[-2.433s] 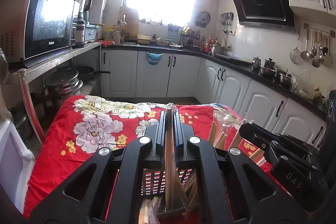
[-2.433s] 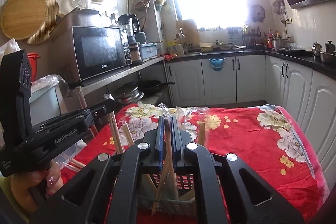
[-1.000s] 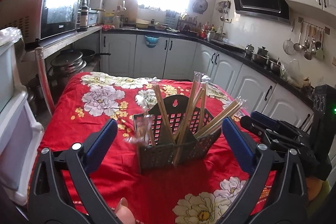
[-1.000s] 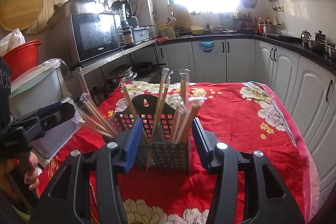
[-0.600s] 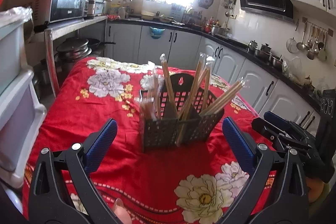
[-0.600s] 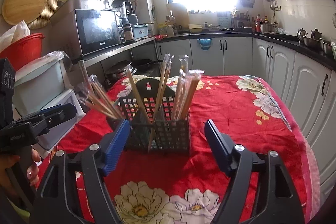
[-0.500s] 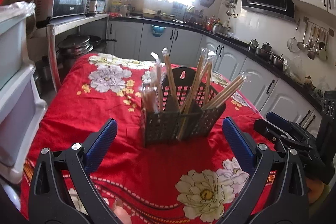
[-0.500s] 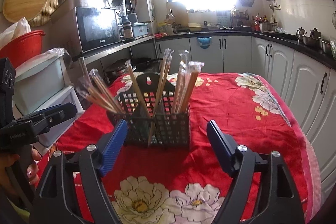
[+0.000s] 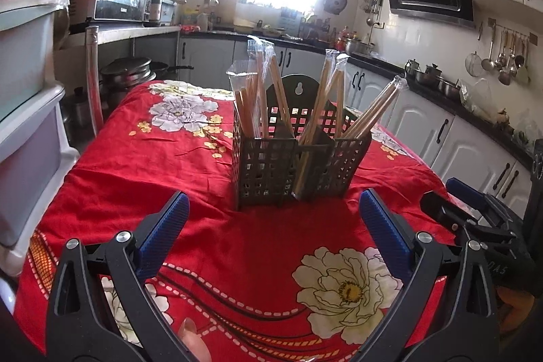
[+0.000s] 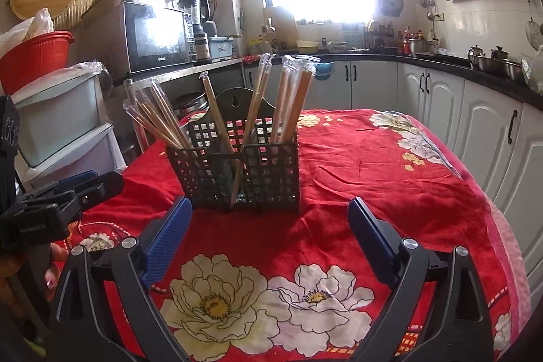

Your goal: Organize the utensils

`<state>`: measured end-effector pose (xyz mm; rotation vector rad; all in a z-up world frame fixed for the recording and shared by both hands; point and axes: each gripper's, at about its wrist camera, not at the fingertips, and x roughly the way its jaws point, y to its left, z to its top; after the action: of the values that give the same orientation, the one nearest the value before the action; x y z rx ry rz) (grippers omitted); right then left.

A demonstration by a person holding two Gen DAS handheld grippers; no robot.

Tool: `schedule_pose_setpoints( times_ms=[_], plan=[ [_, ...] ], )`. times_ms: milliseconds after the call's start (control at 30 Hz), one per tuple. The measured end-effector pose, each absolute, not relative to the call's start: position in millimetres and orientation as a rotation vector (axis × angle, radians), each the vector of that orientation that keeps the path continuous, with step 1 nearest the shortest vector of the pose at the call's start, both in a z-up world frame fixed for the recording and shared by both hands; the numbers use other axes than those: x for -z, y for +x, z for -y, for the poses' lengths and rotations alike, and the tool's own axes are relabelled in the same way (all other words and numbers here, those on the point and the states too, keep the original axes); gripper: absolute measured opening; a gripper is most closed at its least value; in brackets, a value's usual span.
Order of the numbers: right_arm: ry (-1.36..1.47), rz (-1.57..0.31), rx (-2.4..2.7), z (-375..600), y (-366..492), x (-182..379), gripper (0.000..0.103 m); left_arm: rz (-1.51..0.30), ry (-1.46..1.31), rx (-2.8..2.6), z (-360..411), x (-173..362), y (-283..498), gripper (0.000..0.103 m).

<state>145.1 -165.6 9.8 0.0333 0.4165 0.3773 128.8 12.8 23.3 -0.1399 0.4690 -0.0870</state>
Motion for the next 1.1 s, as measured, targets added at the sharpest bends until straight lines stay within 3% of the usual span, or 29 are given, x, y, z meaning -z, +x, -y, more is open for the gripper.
schedule_pose_setpoints(
  times_ms=[500, 1100],
  plan=[
    [-0.014, -0.282, -0.353, 157, 122, 9, 0.096, -0.348, -0.132, 0.078, -9, 0, 118, 0.092],
    [0.038, -0.302, -0.316, 164, 124, 18, 0.097, -0.324, -0.103, 0.039, -5, 7, 112, 0.092]
  ],
)
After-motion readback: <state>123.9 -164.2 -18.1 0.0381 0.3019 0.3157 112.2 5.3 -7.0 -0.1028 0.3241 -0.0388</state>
